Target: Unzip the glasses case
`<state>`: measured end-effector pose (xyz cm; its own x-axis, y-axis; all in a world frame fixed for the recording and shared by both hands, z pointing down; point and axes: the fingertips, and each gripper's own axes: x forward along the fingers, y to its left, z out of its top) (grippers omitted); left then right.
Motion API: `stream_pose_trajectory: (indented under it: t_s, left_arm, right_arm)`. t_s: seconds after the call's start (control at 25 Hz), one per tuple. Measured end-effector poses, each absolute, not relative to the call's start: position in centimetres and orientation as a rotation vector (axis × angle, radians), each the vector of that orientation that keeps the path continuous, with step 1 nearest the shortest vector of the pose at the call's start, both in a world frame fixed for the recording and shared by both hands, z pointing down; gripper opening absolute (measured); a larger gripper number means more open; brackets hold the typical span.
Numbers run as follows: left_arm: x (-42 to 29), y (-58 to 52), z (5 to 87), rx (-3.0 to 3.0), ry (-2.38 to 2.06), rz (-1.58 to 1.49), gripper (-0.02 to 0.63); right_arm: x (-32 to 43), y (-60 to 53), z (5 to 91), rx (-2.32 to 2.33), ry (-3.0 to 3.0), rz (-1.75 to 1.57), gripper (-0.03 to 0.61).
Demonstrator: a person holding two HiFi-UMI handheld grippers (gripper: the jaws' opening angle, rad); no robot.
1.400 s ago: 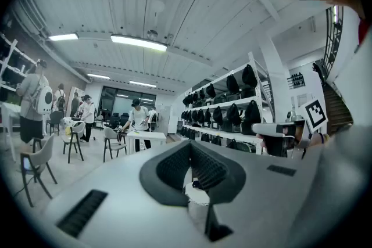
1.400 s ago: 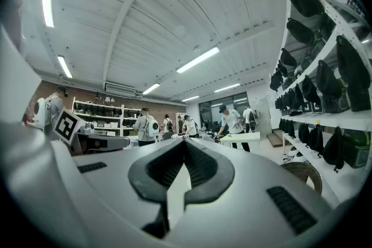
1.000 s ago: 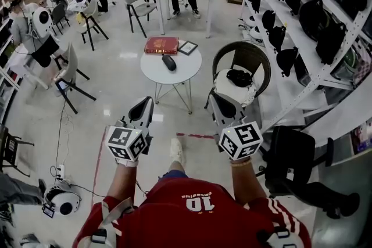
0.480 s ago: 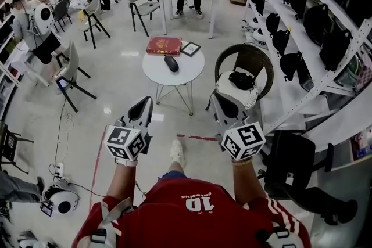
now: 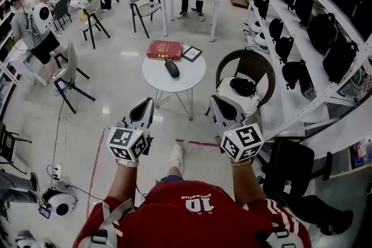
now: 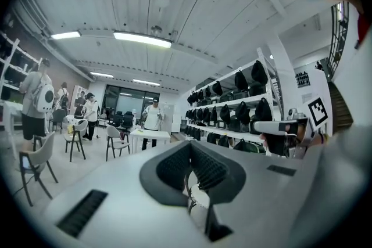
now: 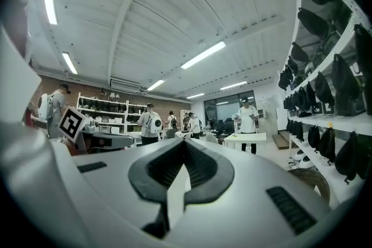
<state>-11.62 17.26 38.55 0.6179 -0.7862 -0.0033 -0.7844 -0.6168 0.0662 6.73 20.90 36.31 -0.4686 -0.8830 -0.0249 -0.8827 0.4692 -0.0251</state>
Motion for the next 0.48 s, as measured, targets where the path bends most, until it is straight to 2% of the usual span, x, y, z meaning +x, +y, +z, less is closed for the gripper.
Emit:
stream_pose_trajectory:
  t_s: [0.48]
  left_arm:
    - [-10.2, 7.8, 38.1, 2.728, -1.272, -0.115, 0.008]
  right_arm:
    - [8.3, 12.2, 35.0, -1.611, 2.625, 0.025, 0.014]
